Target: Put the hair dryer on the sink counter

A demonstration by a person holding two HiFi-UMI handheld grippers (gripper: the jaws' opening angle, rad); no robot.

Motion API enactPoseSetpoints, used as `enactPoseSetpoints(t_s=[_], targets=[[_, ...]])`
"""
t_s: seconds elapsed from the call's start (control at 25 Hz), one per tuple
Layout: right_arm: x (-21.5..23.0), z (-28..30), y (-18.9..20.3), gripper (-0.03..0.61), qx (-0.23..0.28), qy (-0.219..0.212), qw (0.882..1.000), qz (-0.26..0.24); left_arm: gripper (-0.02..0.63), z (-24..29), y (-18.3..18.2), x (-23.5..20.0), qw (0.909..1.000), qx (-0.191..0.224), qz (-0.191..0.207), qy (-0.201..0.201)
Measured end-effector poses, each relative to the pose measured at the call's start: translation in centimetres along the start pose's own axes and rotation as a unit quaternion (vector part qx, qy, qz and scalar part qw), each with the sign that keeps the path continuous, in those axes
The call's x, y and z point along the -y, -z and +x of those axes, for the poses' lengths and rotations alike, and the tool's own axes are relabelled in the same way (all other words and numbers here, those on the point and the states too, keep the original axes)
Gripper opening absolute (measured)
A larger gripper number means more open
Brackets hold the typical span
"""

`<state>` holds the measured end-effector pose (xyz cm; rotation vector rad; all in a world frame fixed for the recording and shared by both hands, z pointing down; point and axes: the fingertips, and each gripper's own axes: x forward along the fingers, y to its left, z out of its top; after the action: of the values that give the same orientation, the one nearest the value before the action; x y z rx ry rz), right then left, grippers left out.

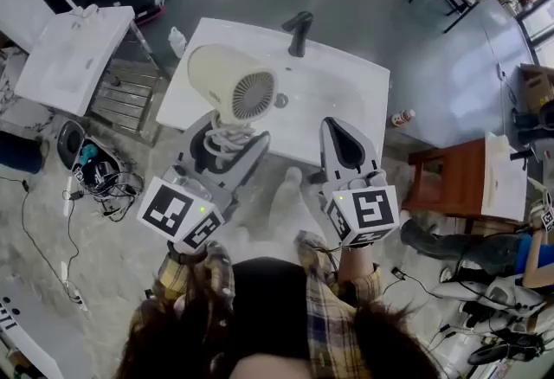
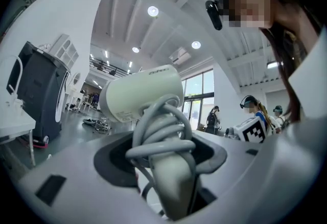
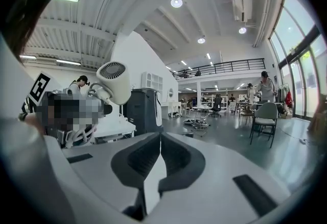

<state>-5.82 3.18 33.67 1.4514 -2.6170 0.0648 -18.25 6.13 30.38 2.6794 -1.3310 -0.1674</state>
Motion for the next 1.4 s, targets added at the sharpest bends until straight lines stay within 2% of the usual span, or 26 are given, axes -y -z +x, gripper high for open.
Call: enactPoseSetpoints(t_s=[0.48,0.84,1.12,1.4], targets=[[12.0,8.6,-1.8,0.015,-0.014,-0.006,1.0,-0.009,0.278,14.9,-0.6,-3.1,0.9999,-0.011,-0.003,0.003],[19.2,10.5,-1.7,0.015,-0.018,-0.014,1.0,0.003,0.278,23.3,0.3,-1.7,0.9993,-0.032,0.004,0.016],[22.2,11.6,-1.2,0.015,-0.026,-0.026,0.999,0.019,0.278,27.0,1.5,-0.7,0.9984,-0.049,-0.01,0.024],[22.8,13.1,-0.5,0.015,-0.048,-0.022,0.998,0.025,0.278,28.7,2.7,-1.3,0.9955,-0.083,-0.006,0.046]])
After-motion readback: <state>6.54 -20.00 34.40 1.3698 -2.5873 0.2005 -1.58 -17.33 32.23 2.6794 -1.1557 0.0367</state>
